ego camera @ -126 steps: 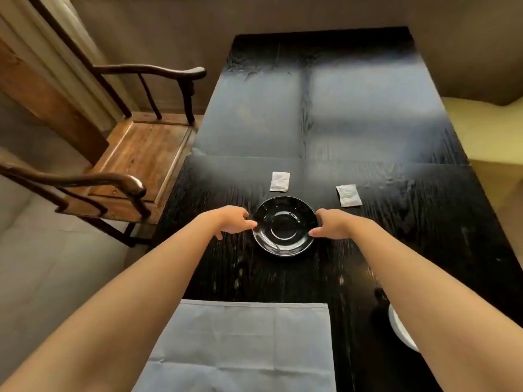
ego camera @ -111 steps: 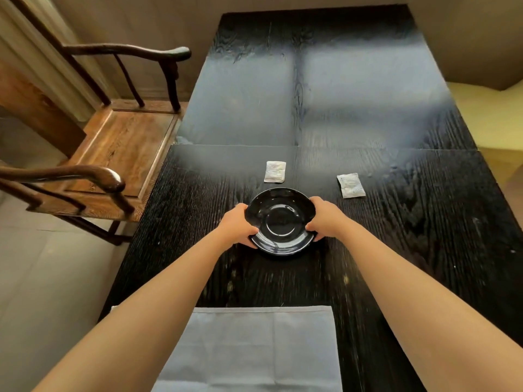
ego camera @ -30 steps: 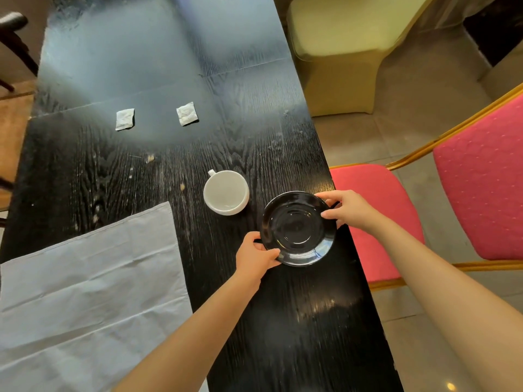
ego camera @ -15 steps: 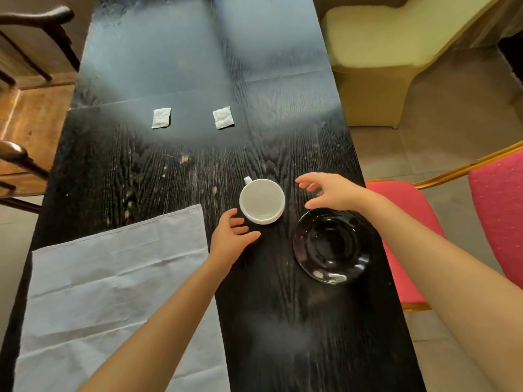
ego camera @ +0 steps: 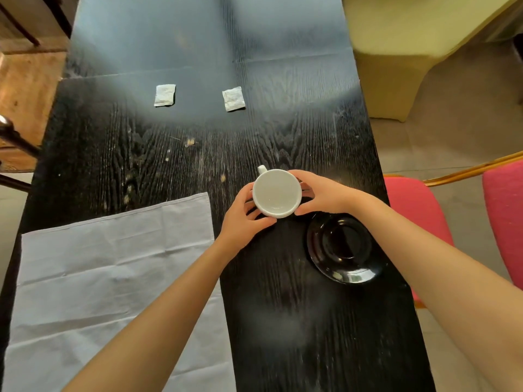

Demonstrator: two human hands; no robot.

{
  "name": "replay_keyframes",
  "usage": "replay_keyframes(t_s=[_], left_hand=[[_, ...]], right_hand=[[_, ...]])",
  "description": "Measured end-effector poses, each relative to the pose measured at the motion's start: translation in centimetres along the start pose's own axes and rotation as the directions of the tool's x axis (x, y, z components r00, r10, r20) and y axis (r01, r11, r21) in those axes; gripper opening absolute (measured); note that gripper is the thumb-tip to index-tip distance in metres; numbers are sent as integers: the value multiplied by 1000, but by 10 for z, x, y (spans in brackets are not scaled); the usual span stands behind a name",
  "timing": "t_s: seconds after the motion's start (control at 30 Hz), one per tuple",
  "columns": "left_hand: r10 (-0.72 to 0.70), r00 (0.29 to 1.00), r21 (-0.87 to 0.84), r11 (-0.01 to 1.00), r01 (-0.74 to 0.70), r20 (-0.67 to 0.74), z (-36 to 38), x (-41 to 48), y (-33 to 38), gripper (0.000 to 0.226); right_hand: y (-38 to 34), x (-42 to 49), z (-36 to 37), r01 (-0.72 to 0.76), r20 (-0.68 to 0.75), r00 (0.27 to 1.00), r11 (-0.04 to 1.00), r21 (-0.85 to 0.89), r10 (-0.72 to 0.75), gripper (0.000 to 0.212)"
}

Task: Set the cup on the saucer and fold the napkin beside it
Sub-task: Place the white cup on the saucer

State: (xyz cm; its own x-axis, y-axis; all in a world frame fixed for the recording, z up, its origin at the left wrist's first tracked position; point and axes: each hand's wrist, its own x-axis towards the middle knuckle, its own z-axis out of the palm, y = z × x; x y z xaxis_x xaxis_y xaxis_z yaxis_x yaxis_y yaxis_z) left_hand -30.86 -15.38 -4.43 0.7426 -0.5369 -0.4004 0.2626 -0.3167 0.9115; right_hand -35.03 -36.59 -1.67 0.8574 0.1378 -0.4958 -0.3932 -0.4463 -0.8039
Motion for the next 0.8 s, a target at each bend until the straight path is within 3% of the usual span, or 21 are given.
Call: replay_keyframes(t_s=[0.5,0.8], left_hand=[[160,984,43,986,-163,76,37,-15,38,72],[174,973,73,980,-187,151,97,-43,28,72]], right_hand=[[10,-69,-20,103,-119,990,966,236,-77,80],[56,-131,-11,74,-180,983,955,288,-22,78]])
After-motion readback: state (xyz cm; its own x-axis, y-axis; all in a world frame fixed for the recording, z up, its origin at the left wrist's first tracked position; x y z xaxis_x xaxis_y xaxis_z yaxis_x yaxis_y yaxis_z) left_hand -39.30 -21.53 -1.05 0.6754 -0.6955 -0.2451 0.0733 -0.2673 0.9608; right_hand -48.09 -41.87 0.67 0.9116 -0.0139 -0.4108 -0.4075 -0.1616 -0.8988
